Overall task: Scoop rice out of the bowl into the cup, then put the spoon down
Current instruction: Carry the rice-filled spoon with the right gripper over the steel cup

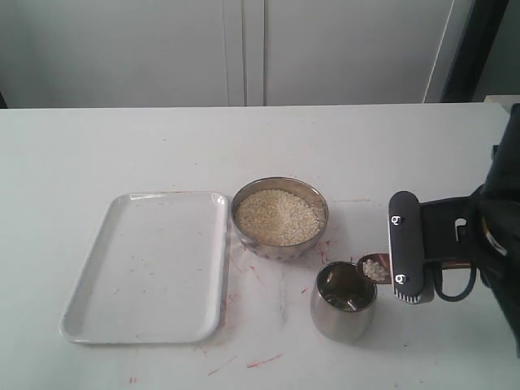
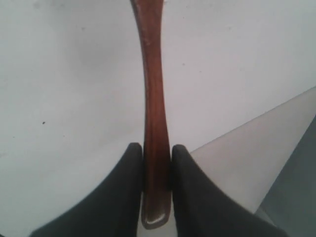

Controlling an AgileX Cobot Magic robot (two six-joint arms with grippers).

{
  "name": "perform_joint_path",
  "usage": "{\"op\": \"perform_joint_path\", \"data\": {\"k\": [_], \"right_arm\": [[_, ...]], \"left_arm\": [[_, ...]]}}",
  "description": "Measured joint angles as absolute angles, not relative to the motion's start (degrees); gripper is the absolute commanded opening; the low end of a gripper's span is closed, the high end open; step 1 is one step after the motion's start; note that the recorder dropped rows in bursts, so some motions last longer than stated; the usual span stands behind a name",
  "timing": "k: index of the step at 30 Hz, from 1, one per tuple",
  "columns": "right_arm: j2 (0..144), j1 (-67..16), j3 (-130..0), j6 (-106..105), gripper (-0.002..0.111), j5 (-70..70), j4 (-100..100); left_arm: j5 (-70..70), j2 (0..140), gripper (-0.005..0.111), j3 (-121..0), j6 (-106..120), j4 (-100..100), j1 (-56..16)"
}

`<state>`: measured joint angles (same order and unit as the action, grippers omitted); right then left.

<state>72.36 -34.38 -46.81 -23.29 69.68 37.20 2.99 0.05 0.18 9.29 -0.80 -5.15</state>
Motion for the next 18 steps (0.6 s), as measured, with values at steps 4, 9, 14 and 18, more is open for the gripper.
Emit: {"op": "perform_joint_path", "data": {"k": [4, 9, 14, 18], "right_arm": [[73.2, -34.4, -46.8, -23.5, 0.000, 68.6, 38.0], [74.0, -34.4, -46.8, -23.7, 0.000, 67.0, 38.5], [74.1, -34.4, -46.8, -23.7, 0.000, 65.8, 39.8], [74.3, -34.4, -46.8, -24.0, 0.000, 64.4, 41.6]], "left_arm": [[3.0, 0.1, 0.014, 0.2, 9.3, -0.8, -5.1], [3.0, 0.1, 0.014, 0.2, 9.3, -0.8, -5.1], [3.0, 0.1, 0.014, 0.2, 9.3, -0.8, -5.1], [3.0, 0.1, 0.014, 0.2, 9.3, -0.8, -5.1]]}}
